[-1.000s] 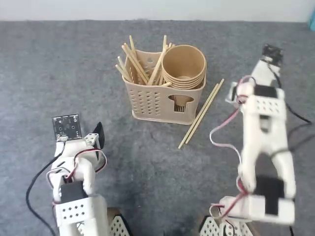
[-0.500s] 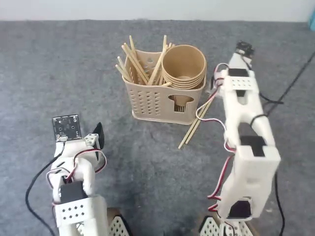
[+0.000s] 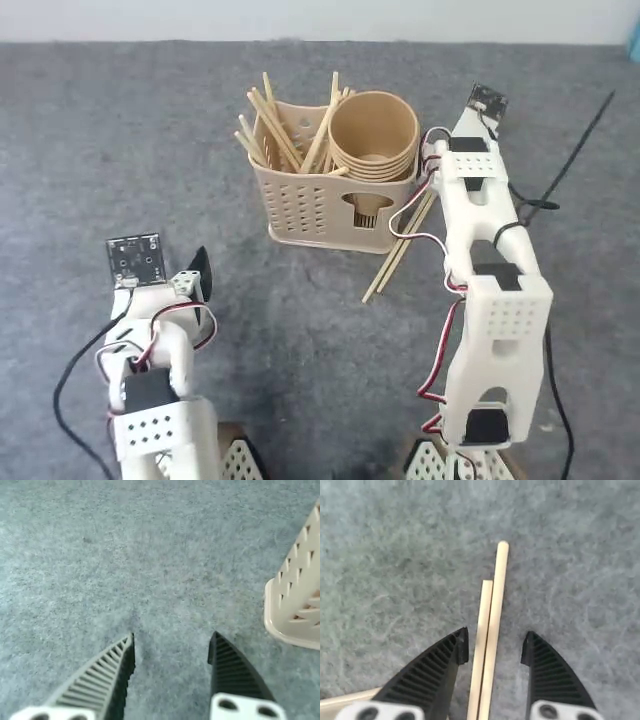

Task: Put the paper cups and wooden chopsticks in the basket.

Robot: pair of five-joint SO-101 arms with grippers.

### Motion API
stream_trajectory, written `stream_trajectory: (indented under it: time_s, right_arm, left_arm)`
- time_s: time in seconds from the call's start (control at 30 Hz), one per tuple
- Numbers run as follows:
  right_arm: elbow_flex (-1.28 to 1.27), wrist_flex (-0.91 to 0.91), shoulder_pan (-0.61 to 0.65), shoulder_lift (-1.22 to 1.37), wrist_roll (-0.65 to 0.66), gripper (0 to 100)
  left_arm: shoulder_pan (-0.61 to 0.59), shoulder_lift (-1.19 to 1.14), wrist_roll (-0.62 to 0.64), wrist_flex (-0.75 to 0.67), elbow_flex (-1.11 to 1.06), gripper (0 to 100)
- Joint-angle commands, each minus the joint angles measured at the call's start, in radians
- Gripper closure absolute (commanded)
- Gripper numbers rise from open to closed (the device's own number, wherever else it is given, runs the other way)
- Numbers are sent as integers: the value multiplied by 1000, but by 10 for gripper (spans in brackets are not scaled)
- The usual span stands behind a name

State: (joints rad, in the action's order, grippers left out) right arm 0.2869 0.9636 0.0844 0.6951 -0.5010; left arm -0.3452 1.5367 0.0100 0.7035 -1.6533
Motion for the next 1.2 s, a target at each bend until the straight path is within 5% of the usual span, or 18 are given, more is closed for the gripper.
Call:
stream_trajectory:
  time_s: [0.0, 0.77, 1.0, 1.17]
  right_arm:
    - [57, 5, -18, 44, 28, 943]
    - [44, 805, -59, -252, 330, 991]
    - [-176, 773, -54, -529, 333, 991]
    - [-454, 559, -22, -737, 328, 991]
  left_arm:
    - [8, 11, -12, -28, 7, 773]
    - [8, 11, -44, -25, 5, 773]
    - [8, 11, -46, -23, 5, 774]
    - [8, 11, -46, -23, 5, 774]
